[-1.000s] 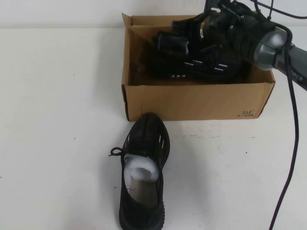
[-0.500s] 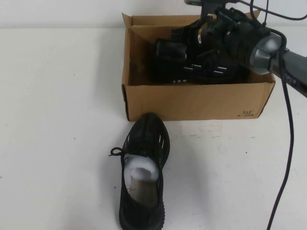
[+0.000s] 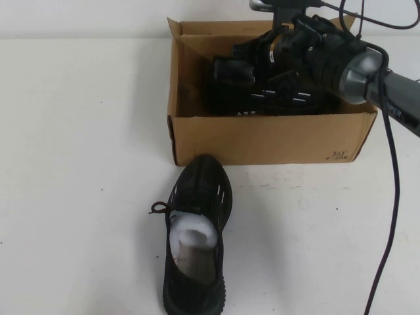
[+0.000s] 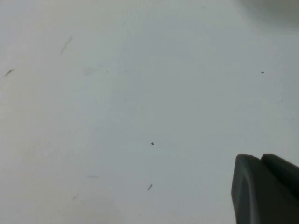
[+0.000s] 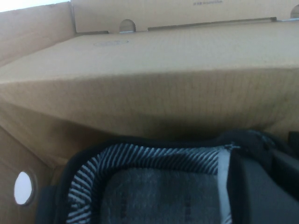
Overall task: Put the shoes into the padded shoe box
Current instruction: Place the shoe in the shoe box
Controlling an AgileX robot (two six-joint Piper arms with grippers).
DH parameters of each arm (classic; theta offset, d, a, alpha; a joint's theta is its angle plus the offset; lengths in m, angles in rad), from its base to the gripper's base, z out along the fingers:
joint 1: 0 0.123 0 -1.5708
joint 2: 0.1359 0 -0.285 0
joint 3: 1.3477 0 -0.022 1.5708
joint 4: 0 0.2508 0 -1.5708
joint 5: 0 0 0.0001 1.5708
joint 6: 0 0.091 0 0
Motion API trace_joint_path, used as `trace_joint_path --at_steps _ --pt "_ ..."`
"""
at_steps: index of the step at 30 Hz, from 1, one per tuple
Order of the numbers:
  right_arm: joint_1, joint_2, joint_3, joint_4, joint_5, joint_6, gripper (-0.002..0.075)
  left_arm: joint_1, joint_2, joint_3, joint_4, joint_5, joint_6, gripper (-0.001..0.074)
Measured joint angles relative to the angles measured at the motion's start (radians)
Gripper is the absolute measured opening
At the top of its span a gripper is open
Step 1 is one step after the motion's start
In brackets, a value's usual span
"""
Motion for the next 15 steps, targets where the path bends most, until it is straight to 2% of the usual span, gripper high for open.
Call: trace_joint_path --at_steps 4,7,15 --pt "0.000 0.000 0.000 0.000 0.000 -0.002 0.0011 0.000 0.000 0.000 0.000 0.000 0.000 -0.0004" --pt "0.000 0.000 0.000 0.000 -0.003 -0.002 0.0055 0.000 0.000 0.000 0.000 0.000 0.000 -0.0004" --pt "0.000 -0.002 -0.004 -0.002 0.005 -0.002 0.0359 0.000 0.000 0.000 0.000 0.000 0.000 -0.0004"
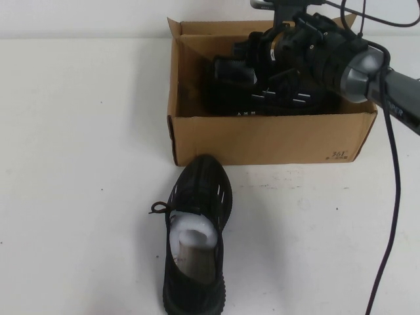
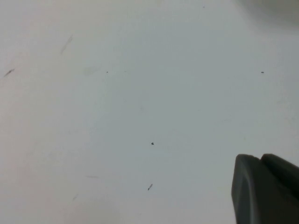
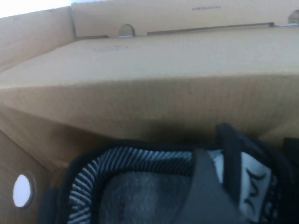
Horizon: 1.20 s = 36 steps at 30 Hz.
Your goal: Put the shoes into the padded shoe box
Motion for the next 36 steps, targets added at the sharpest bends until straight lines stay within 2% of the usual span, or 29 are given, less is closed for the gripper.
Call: trace_joint_path --at_steps 4,8,11,16,19,26,36 --pt "0.002 -0.029 0.000 0.000 0.061 0.000 0.0395 0.000 0.000 0.000 0.000 0.000 0.000 -0.0004" --pt "0.019 -0.106 0.000 0.014 0.182 -0.023 0.0377 0.000 0.000 0.000 0.000 0.000 0.000 -0.0004" --pt "0.043 -0.184 0.000 0.026 0.292 -0.074 0.0303 0.000 0.000 0.000 0.000 0.000 0.000 -0.0004" --pt "0.065 -0.353 0.054 0.087 0.439 -0.224 0.0075 0.000 0.000 0.000 0.000 0.000 0.000 -0.0004" --pt "0.065 -0.460 0.131 0.127 0.500 -0.295 0.0017 0.000 0.000 0.000 0.000 0.000 0.000 -0.0004" --pt "0.083 -0.676 0.285 0.144 0.648 -0.413 -0.0005 0.000 0.000 0.000 0.000 0.000 0.000 -0.0004" --pt "0.121 -0.997 0.599 0.150 0.687 -0.498 -0.0007 0.000 0.000 0.000 0.000 0.000 0.000 -0.0004"
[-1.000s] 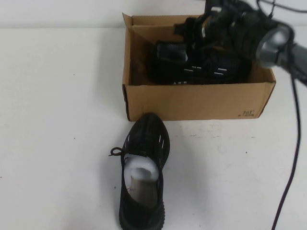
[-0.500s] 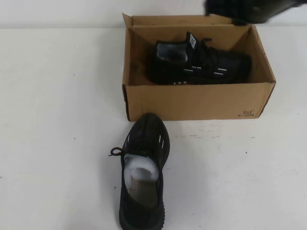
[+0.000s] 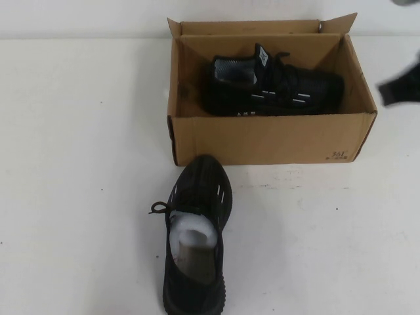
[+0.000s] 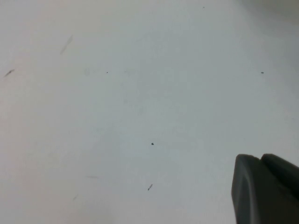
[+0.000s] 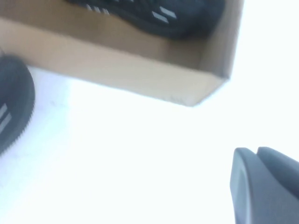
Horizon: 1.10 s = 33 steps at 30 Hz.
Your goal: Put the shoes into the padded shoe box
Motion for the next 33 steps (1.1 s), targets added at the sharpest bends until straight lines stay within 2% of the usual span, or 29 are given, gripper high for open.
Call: trace_joint_path --at_steps 12,17,21,28,33 --pt "0.000 -0.089 0.039 0.019 0.096 -0.099 -0.0008 0.000 0.000 0.000 0.000 0.000 0.000 -0.0004" --pt "-0.039 -0.147 0.144 0.015 0.023 -0.111 -0.0008 0.000 0.000 0.000 0.000 0.000 0.000 -0.0004" --pt "-0.174 -0.289 0.392 0.062 -0.239 -0.160 -0.0008 0.000 0.000 0.000 0.000 0.000 0.000 -0.0004" --pt "-0.463 -0.657 1.029 0.158 -0.813 -0.206 -0.0008 0.000 0.000 0.000 0.000 0.000 0.000 -0.0004" --pt "-0.602 -0.960 1.379 0.158 -1.116 -0.206 -0.0008 0.000 0.000 0.000 0.000 0.000 0.000 -0.0004"
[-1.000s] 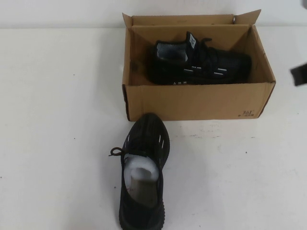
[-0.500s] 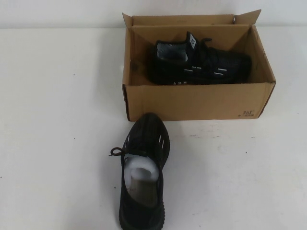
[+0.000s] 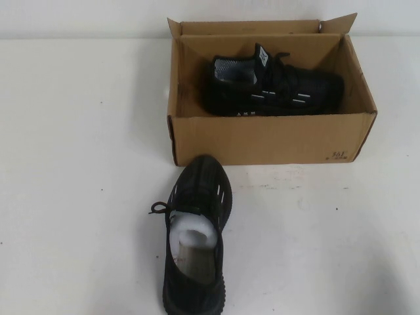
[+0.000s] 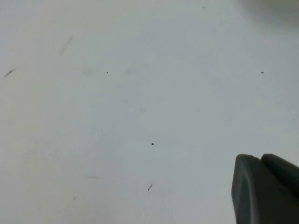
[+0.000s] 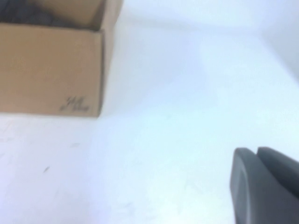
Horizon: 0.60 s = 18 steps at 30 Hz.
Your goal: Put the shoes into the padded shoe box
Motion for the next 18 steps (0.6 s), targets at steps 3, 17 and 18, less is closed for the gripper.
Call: trace_joint_path --at_steps 3,17,18 --pt "-0.036 -0.148 0.056 0.000 0.007 0.020 -0.0008 0.000 0.000 0.000 0.000 0.000 0.000 -0.0004" --pt "-0.007 -0.306 0.062 0.000 0.092 0.058 -0.0008 0.000 -0.002 0.000 0.000 0.000 0.000 -0.0004" --pt "-0.007 -0.306 0.062 0.000 0.092 0.058 -0.0008 0.000 -0.002 0.000 0.000 0.000 0.000 -0.0004"
